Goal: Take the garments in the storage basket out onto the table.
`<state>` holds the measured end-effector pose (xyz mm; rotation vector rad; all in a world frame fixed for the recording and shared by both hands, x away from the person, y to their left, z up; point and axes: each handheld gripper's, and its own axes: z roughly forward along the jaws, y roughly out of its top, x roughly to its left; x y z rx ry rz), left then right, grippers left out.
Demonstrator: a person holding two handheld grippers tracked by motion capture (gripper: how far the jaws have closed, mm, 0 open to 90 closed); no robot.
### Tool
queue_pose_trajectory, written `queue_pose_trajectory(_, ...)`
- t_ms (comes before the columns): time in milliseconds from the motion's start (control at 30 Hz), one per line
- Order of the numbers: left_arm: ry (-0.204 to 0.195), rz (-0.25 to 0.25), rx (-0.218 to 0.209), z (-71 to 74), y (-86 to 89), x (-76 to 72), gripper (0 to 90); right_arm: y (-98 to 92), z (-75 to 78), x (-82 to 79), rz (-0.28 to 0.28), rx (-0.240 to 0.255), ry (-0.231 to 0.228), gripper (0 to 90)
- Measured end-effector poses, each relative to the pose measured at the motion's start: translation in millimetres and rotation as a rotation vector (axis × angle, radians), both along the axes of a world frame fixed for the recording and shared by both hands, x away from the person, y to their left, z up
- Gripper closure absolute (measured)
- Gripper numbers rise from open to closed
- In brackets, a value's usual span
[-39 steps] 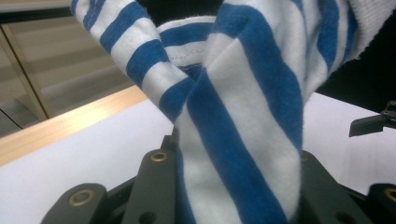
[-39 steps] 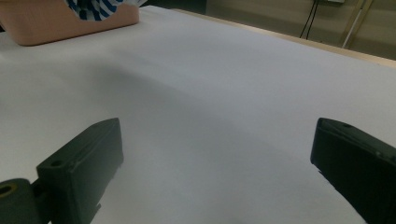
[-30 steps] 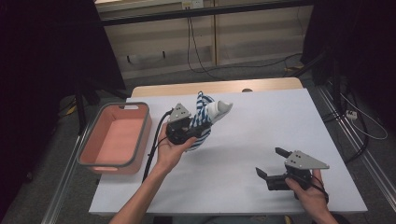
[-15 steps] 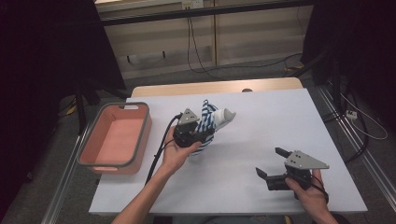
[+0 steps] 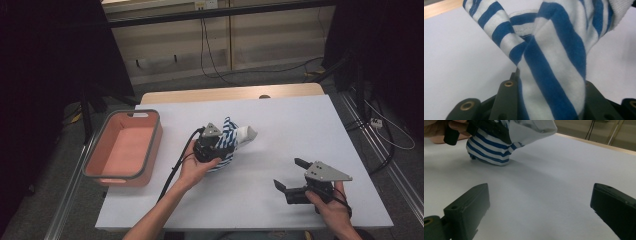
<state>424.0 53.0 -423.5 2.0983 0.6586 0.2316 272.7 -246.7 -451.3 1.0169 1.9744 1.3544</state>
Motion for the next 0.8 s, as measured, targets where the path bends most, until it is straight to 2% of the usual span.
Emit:
queue_pose_trajectory(200, 0.021, -0.010, 0.035, -8.7, -4.4, 1.6, 67.7, -0.1, -0.1, 0.2, -0.001, 0.000, 0.000, 2.1)
queue_pose_trajectory(433, 0.030, -0.001, 0.049, -15.0, -3.8, 6.4, 66.7, -0.1, -0.2, 0.3, 0.000, 0.000, 0.000, 2.1)
queue_pose_trajectory(633, 0.036, 0.023, 0.069, -18.7, -1.6, 12.0, 63.8, -0.1, -0.3, 0.2, -0.002, 0.001, 0.004, 2.1)
queue_pose_trajectory(800, 0.062, 0.048, 0.077, -24.7, -2.7, 16.3, 60.3, 0.1, -0.4, 0.4, -0.003, -0.001, 0.005, 2.1)
